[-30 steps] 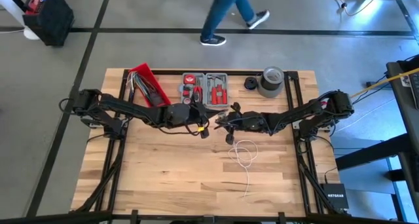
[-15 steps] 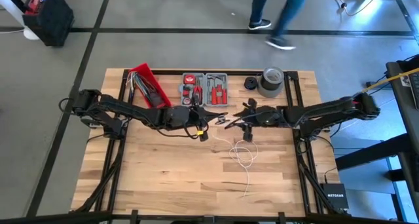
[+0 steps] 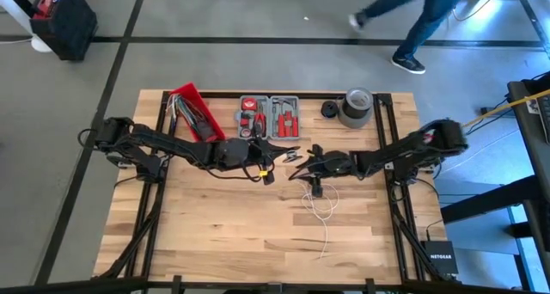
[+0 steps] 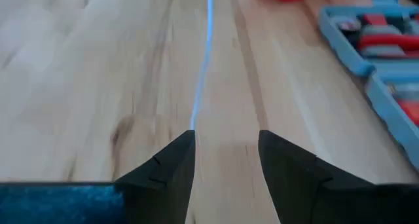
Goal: Coil cords
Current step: Coil the white wire into the spool
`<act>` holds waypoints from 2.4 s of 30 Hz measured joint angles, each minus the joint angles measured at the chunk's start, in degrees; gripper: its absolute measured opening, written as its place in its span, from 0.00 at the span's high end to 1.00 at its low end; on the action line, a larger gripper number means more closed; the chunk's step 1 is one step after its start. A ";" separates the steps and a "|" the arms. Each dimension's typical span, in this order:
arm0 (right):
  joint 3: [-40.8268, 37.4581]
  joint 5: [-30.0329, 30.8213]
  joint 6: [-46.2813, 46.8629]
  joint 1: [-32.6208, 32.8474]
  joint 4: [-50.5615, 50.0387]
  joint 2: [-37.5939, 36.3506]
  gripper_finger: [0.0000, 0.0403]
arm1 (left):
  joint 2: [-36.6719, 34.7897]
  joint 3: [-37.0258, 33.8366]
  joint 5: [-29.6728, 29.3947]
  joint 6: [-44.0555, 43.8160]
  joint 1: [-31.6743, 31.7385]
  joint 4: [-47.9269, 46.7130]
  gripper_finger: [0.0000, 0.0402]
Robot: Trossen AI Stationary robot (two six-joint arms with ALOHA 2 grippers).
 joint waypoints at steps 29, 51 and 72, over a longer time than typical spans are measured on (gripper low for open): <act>5.92 4.52 -4.33 0.00 -18.35 -3.87 0.99 | -2.52 -0.02 -0.16 2.63 -1.49 -4.06 1.00; 0.90 22.35 1.56 0.04 -25.94 -21.89 0.99 | -3.37 -0.02 2.50 4.01 -1.20 -10.82 1.00; 0.95 5.29 9.13 0.07 -1.79 -20.44 0.99 | 2.46 -0.04 -2.57 4.50 2.33 -6.53 1.00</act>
